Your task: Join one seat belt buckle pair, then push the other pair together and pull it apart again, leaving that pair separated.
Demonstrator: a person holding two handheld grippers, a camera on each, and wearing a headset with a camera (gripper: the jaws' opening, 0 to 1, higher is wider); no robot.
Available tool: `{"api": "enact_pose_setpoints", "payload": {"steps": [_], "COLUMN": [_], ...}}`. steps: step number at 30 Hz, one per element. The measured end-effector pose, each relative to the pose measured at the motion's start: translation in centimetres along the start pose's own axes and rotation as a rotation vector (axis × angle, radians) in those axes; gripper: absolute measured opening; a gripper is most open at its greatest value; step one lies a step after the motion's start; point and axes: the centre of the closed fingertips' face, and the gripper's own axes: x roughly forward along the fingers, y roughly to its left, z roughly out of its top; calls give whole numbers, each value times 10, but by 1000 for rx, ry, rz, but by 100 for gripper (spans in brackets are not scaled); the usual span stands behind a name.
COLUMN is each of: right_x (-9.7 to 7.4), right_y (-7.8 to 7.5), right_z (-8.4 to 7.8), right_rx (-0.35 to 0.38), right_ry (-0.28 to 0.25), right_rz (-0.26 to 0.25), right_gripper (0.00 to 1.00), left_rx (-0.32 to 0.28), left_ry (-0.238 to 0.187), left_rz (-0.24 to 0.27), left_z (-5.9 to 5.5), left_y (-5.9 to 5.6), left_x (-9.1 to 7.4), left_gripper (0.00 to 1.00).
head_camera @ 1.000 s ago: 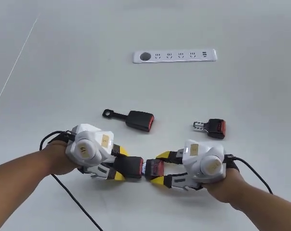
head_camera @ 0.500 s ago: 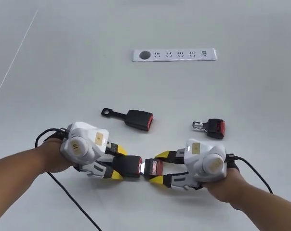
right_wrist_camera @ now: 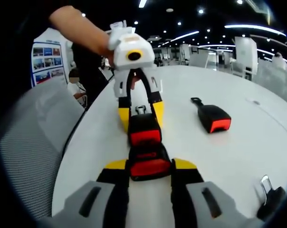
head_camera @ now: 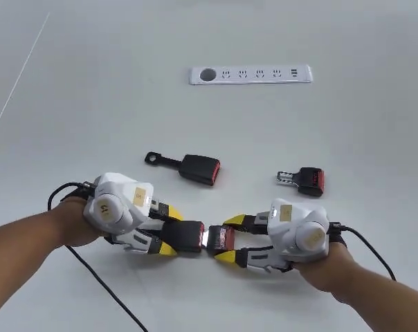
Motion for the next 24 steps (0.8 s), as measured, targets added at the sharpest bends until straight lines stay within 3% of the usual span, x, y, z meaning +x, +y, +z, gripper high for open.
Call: {"api": "enact_pose_setpoints", "payload": {"steps": [18,21,24], "right_x": [-1,0,1], "right_y": [1,1,2], "right_z": [0,1,2], "right_rx": [5,-6,-28], "right_ry": [-5,3,16], "right_rz": [-11,-15,-9], "right_gripper": [33,34,35], "left_rx": [-12,32,30], "left_ry": [-18,4,15], "left_rz": [12,14,8], "left_z": [0,0,1], "left_y": [0,0,-1], "left_x": [1,1,1], "left_gripper": [33,34,34]}}
